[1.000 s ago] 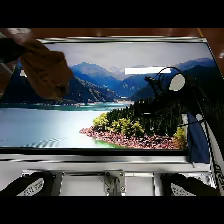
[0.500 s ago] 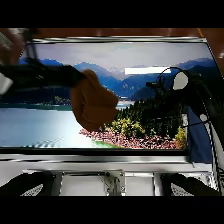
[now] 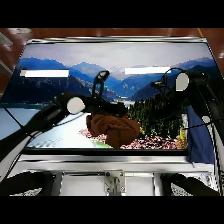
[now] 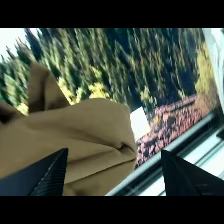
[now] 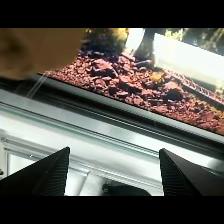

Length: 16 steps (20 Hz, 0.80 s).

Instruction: Fold the shirts.

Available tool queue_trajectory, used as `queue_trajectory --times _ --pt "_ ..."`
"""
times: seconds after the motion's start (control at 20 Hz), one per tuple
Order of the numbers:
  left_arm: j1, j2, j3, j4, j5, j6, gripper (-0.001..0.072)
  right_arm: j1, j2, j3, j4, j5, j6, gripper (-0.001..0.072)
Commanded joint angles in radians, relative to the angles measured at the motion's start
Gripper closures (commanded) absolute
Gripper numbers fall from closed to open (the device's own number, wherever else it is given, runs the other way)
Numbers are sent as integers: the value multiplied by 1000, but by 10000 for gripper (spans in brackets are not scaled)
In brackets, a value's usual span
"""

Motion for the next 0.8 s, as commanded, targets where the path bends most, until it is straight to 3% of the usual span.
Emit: queue_trajectory --times 0.0,0.15,0.35,0.55,0.75 --pt "193 16 90 -9 -248 70 40 0 1 1 -51 -11 -3 36" --pt "452 117 35 12 -448 151 40 -11 1 -17 -142 -17 -4 37" --pt "685 213 -268 -133 -456 192 38 -153 1 -134 32 -74 -24 38" --pt "638 180 -476 -292 -294 309 26 -276 1 -216 229 -122 -31 38" --pt "490 70 -507 -333 -158 323 -13 -288 1 -218 264 -123 -47 37"
